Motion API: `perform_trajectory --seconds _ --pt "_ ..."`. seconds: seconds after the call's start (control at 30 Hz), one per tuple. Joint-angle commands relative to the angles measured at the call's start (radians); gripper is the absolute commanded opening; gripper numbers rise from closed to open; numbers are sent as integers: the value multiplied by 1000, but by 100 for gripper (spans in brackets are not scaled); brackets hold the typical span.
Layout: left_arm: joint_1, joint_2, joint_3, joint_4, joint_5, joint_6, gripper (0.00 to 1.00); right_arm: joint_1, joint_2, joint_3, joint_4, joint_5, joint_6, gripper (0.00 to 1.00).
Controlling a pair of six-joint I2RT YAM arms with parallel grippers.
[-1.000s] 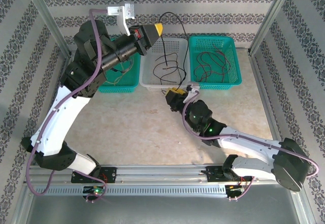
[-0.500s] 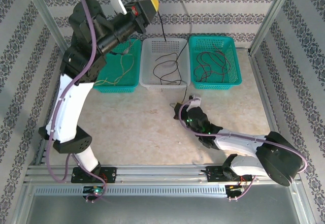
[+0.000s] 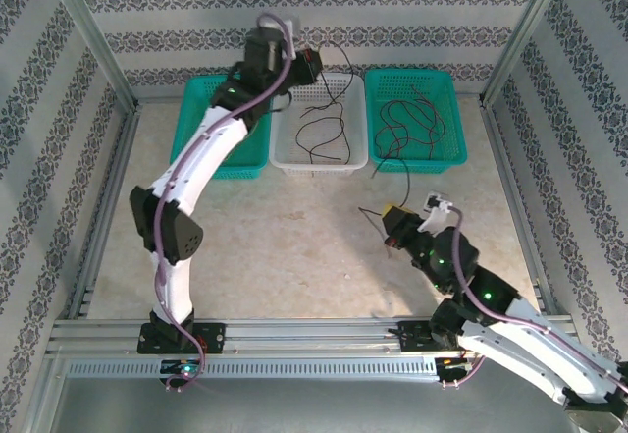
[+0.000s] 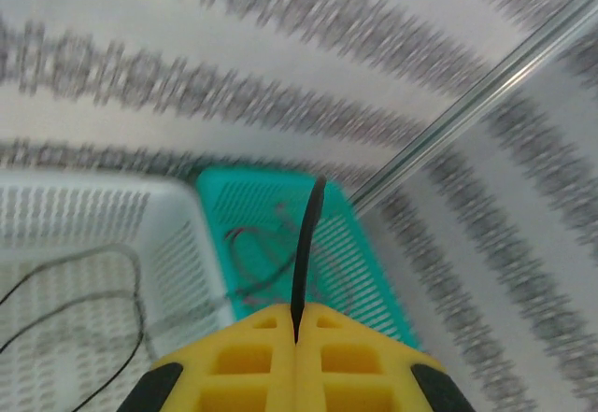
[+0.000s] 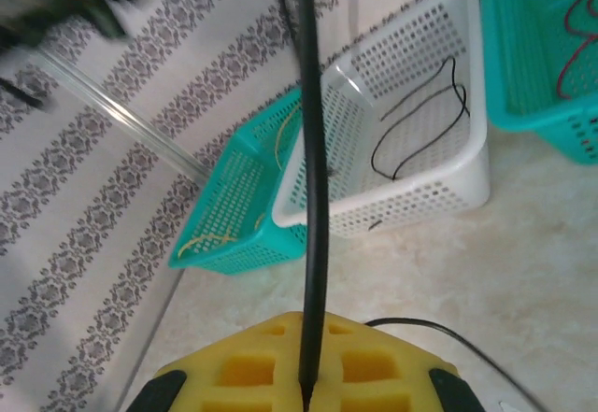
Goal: Untangle the cables
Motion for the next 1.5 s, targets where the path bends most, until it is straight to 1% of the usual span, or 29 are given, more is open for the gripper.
perform_trajectory --seconds 0.0,0.03,0.07,0.1,0.13,0.2,0.3,0.4,0.53,0.6,0.67,0.77,0.87,0.97,1.07,1.13,1.2,1.23,1.27,1.33,1.37,1.4,1.47 --pt "11 32 -66 141 -4 46 2 12 40 106 -260 45 -51 0" --pt "11 44 -93 161 1 44 21 13 66 139 -273 37 -66 0" --pt "11 53 -123 183 8 45 42 13 90 167 -274 27 -76 0" --pt "11 53 -148 198 15 37 55 13 107 188 -270 17 -86 0" --pt "12 48 -182 223 33 30 64 12 124 212 -265 5 -99 0" --pt "11 21 -236 262 68 29 70 12 161 266 -266 -3 -126 0" --pt "8 -56 -304 279 95 70 72 4 226 356 -283 -7 -169 0" --pt "4 -179 -373 216 54 135 75 -35 325 474 -303 -57 -214 0" --pt "5 -424 -597 240 -36 184 82 -116 501 653 -326 -172 -276 0" --pt "4 -546 -709 231 -57 204 82 -150 584 732 -324 -207 -303 0" --pt "5 -673 -848 222 -59 196 83 -196 678 825 -326 -262 -318 0" --pt "4 -845 -1012 174 -41 166 83 -243 815 974 -327 -319 -331 0" --pt "2 -1001 -1183 168 -10 79 84 -266 956 1123 -338 -359 -339 0" --pt "-3 -1126 -1302 129 -28 24 86 -294 1103 1250 -350 -396 -334 0" --pt "-5 -1224 -1364 89 -69 2 88 -327 1256 1360 -356 -426 -330 0" --pt "-5 -1266 -1375 67 -90 13 89 -350 1357 1441 -366 -469 -328 0" --pt "-3 -1284 -1365 35 -118 36 89 -364 1450 1527 -400 -485 -322 0" --pt "-3 -1286 -1357 14 -138 43 89 -368 1503 1580 -428 -487 -327 7" --pt "-4 -1287 -1353 2 -150 49 89 -370 1550 1631 -462 -488 -332 23" --pt "-3 -1287 -1354 -4 -162 47 89 -369 1610 1696 -506 -479 -337 50" --pt "-3 -1285 -1353 -8 -170 49 89 -369 1621 1703 -511 -471 -338 52" --pt "-3 -1283 -1351 -15 -188 51 90 -367 1621 1698 -510 -463 -337 53" --pt "-3 -1284 -1344 -33 -248 58 91 -367 1597 1666 -497 -446 -337 57"
